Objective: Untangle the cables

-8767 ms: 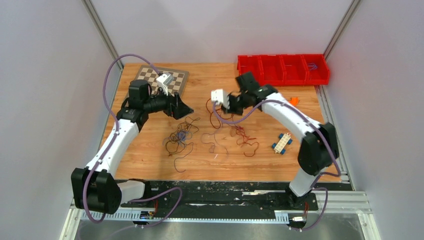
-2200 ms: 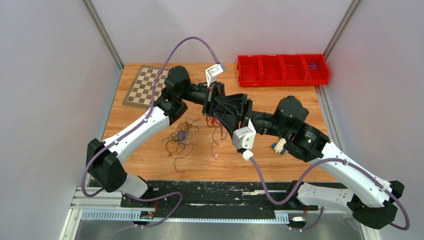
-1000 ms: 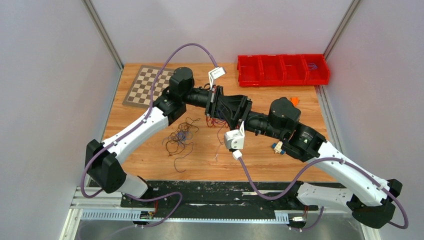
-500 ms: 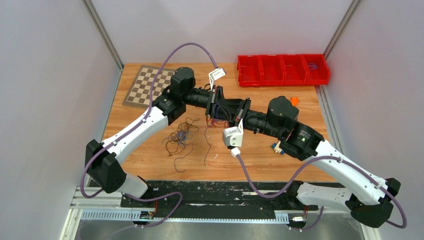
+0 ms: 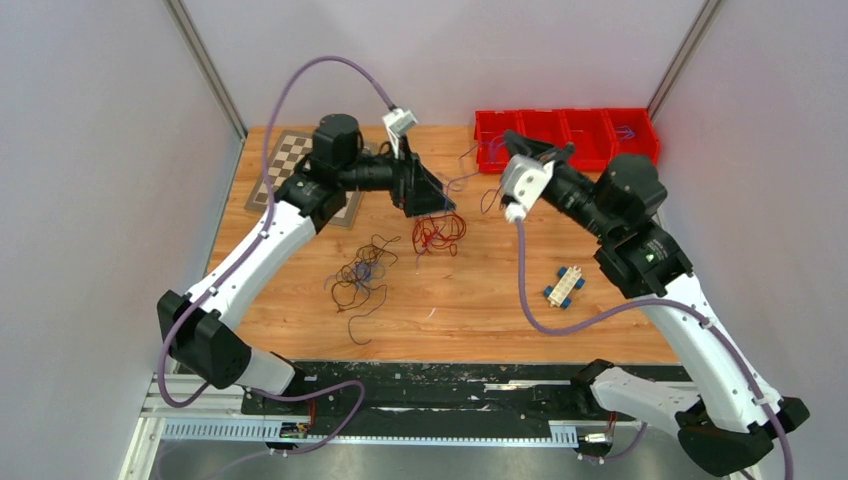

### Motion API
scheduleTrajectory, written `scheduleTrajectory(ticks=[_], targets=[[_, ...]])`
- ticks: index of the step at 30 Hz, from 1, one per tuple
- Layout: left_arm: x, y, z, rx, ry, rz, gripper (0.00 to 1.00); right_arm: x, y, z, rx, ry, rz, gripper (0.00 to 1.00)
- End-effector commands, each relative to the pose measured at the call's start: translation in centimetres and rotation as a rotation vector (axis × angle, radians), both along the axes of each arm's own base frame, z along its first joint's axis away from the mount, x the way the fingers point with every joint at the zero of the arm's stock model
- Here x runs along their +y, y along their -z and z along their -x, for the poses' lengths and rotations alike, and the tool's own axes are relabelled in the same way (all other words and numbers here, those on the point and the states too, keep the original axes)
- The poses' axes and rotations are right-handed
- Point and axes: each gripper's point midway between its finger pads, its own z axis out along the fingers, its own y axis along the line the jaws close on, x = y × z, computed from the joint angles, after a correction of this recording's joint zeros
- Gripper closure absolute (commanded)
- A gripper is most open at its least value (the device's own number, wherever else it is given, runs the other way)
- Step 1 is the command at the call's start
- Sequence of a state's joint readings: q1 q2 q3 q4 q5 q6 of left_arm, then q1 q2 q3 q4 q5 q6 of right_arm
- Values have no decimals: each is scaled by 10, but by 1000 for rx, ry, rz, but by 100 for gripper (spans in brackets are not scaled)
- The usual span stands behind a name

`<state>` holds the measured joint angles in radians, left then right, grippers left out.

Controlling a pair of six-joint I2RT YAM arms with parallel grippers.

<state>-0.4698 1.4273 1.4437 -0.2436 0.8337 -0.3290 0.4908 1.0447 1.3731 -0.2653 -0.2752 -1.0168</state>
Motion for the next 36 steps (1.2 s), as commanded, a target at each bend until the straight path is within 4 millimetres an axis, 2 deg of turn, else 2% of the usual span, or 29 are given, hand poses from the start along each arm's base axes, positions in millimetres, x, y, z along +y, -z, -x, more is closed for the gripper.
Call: scheduleTrajectory(ticks=[1, 2, 4, 5, 9, 15, 19, 24, 27, 32, 36], targets=[[74, -18, -59, -263, -356, -138, 0, -63, -10, -45, 134, 175, -215, 100], [90, -10, -72, -275, -458, -185, 0, -76, -3, -60, 172, 217, -235, 100], [110, -8, -81, -308, -563, -240, 0, -113, 14, -92, 242, 329, -279, 100], [116, -8, -80, -327, -583, -258, 0, -127, 30, -113, 298, 375, -302, 100], [129, -7, -78, -368, -624, -299, 0, -192, 72, -175, 447, 575, -435, 100], [135, 11, -80, -309, -650, -336, 0, -243, 127, -251, 548, 788, -557, 100], [137, 23, -81, -258, -664, -342, 0, -277, 153, -291, 552, 906, -636, 100], [139, 36, -84, -223, -669, -359, 0, -304, 171, -319, 540, 979, -722, 100], [142, 41, -88, -209, -676, -368, 0, -320, 181, -328, 509, 1061, -734, 100], [146, 48, -98, -186, -691, -376, 0, -340, 197, -328, 469, 1194, -741, 100], [145, 54, -107, -160, -694, -384, 0, -335, 223, -325, 494, 1257, -725, 100]])
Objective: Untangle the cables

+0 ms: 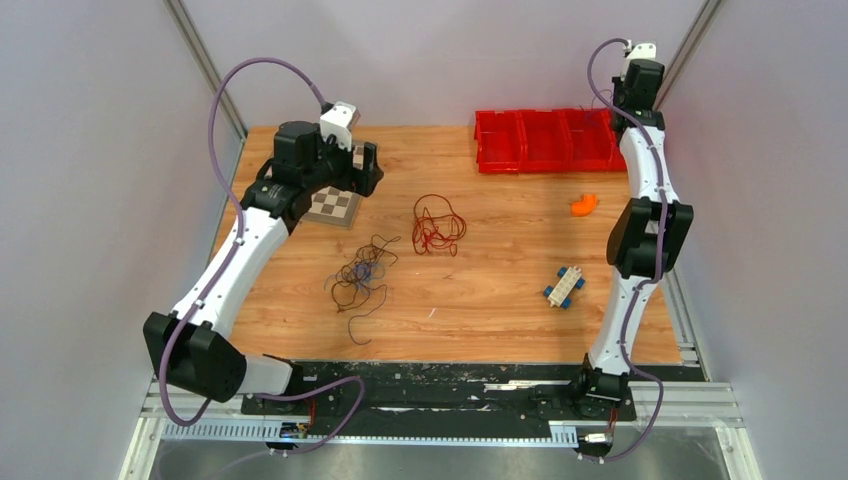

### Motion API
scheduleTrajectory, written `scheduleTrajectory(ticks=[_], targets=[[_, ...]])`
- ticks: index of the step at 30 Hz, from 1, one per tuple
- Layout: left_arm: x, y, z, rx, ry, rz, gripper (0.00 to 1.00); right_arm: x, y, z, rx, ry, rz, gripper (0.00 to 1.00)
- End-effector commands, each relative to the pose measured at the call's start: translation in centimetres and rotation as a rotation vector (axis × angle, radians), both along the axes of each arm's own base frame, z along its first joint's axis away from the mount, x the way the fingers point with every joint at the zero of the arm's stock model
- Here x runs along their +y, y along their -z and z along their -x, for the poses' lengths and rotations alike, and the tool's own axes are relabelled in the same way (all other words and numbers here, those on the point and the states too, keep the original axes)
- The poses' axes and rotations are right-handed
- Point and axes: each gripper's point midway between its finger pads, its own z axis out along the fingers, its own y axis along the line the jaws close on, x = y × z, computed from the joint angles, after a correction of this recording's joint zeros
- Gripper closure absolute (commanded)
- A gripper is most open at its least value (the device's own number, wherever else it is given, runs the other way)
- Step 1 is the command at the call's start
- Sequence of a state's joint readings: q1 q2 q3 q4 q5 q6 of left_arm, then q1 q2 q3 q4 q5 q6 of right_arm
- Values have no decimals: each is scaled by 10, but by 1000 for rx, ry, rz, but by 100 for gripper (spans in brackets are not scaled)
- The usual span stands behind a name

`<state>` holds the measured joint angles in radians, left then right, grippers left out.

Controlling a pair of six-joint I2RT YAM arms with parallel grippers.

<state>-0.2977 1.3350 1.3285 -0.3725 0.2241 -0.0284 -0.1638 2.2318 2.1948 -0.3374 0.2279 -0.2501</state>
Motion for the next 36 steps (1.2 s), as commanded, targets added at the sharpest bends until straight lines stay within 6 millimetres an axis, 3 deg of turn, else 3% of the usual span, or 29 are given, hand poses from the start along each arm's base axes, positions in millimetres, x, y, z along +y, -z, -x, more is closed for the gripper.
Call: scheduleTrajectory(ticks=[1, 11, 15, 18, 25, 28, 32, 36], targets=[[1, -1, -14, 9, -28, 18, 0, 0, 3, -2, -35, 99, 4, 100], [2, 7, -19, 48, -37, 23, 0, 8, 49, -29, -4, 76, -37, 100], [4, 12, -20, 65, -45, 23, 0, 18, 51, -42, -38, 24, -88, 100], [4, 16, -21, 81, -49, 27, 0, 27, 41, -49, -81, -16, -113, 100], [4, 20, -23, 97, -50, 39, 0, 35, -29, -64, -284, -100, -119, 100], [2, 21, -25, 104, -46, 42, 0, 36, -38, -70, -331, -130, -130, 100], [3, 21, -28, 111, -48, 38, 0, 31, -18, -74, -313, -107, -158, 100], [6, 20, -28, 116, -49, 37, 0, 12, 12, -72, -285, -48, -241, 100]])
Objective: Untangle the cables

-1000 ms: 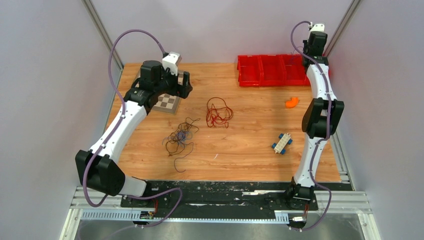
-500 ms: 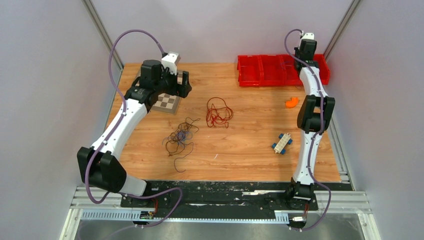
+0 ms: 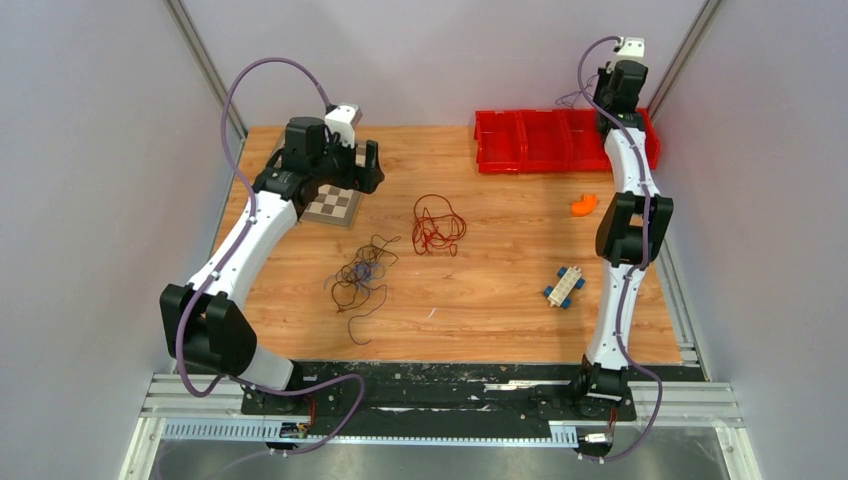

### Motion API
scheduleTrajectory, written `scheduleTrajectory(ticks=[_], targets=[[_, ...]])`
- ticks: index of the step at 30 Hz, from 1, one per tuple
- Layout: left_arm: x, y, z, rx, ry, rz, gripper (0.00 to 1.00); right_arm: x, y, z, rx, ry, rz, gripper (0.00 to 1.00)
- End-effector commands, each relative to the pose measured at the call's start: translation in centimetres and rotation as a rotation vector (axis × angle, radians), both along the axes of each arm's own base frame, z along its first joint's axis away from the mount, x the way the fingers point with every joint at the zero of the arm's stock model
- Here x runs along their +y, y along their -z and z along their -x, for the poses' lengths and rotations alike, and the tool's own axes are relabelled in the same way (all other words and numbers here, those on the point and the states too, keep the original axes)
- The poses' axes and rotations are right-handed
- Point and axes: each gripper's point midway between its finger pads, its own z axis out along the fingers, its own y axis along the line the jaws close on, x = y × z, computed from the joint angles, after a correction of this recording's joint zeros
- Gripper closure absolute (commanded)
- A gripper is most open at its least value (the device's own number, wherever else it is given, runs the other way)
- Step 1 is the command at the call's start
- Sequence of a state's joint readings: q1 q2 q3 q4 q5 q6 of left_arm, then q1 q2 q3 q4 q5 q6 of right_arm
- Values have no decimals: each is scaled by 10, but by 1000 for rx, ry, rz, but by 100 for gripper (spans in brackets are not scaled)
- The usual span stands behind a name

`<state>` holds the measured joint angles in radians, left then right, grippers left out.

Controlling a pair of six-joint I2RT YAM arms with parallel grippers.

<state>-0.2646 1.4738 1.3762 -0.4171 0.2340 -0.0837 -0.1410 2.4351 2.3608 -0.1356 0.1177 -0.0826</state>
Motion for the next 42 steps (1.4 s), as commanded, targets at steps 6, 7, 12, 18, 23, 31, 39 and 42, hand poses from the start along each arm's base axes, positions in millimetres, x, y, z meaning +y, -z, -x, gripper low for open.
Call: scheduleTrajectory(ticks=[6, 7, 12, 18, 23, 31, 39, 42], targets=[[1, -20, -6, -26, 0, 31, 0, -22, -11, -7, -89, -1, -124, 100], [1, -19, -7, -21, -1, 36, 0, -20, -10, -7, -86, -10, -126, 100], [-3, -18, -11, -8, 1, 58, 0, -27, 24, -3, -6, 14, -79, 100], [-5, -14, -11, 7, 7, 65, 2, -66, 68, 10, 137, 175, 138, 100], [-6, -10, -13, 21, 6, 70, 2, -67, 84, 9, 182, 138, 275, 100], [-7, -7, -12, 38, 8, 82, 2, -51, 87, 0, 193, 48, 409, 94], [-7, -8, -4, 50, 25, 75, 0, -8, 57, 29, 250, -127, 294, 61], [-6, -6, 0, 57, 35, 66, 0, -7, 51, 52, 294, -156, 301, 47]])
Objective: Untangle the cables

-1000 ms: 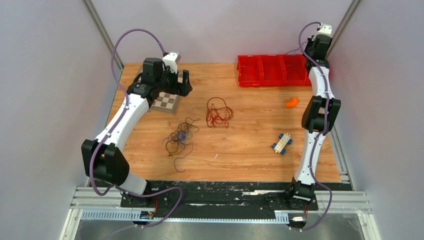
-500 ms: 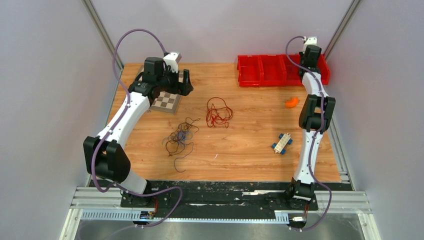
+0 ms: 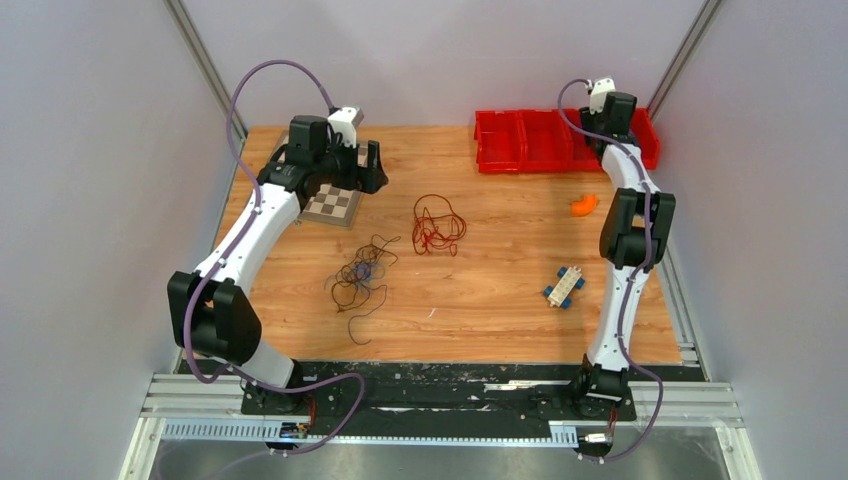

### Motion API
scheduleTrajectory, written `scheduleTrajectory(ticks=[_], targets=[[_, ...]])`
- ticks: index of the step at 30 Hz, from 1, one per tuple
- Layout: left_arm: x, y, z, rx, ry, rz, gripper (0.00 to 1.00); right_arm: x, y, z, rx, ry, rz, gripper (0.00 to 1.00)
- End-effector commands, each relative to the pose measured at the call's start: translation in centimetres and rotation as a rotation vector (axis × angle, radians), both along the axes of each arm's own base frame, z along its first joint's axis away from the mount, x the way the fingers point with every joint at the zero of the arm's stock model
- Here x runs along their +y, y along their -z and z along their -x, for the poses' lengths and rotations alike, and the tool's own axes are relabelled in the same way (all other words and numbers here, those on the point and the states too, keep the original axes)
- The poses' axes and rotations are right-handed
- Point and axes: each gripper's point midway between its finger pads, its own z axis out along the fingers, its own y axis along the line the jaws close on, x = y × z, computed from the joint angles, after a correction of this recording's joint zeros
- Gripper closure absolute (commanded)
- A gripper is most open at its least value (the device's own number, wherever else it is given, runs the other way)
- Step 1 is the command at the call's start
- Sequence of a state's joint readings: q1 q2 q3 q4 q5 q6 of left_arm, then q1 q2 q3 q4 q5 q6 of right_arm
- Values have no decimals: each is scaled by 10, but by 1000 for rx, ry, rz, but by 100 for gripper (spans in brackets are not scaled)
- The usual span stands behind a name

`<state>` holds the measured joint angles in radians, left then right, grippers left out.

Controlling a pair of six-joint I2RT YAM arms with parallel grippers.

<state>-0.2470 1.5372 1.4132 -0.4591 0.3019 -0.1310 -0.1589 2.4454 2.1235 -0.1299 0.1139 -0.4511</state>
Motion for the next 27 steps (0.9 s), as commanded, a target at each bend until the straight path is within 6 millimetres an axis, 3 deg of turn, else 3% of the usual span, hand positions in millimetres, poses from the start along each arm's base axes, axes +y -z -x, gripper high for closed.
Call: scheduleTrajectory(ticks=[1, 5, 8, 12, 16, 22, 27], targets=[[0, -22, 5, -37, 22, 17, 0, 12, -67, 33, -11, -66, -13, 43], [-2, -19, 12, -18, 41, 23, 0, 11, -70, 63, 101, -105, -76, 25], [-5, -17, 20, 4, 71, 36, 0, 31, -76, 84, 209, -225, -134, 13], [-7, -14, 31, 41, 102, 79, 0, 112, -80, 134, 351, -488, -421, 4], [-4, -11, 37, 84, 90, 144, 0, 200, -64, 177, 480, -599, -603, 0], [3, -7, 43, 116, 71, 178, 0, 317, -28, 202, 605, -676, -597, 0], [6, 0, 49, 133, 62, 179, 0, 406, -20, 219, 646, -809, -596, 0]])
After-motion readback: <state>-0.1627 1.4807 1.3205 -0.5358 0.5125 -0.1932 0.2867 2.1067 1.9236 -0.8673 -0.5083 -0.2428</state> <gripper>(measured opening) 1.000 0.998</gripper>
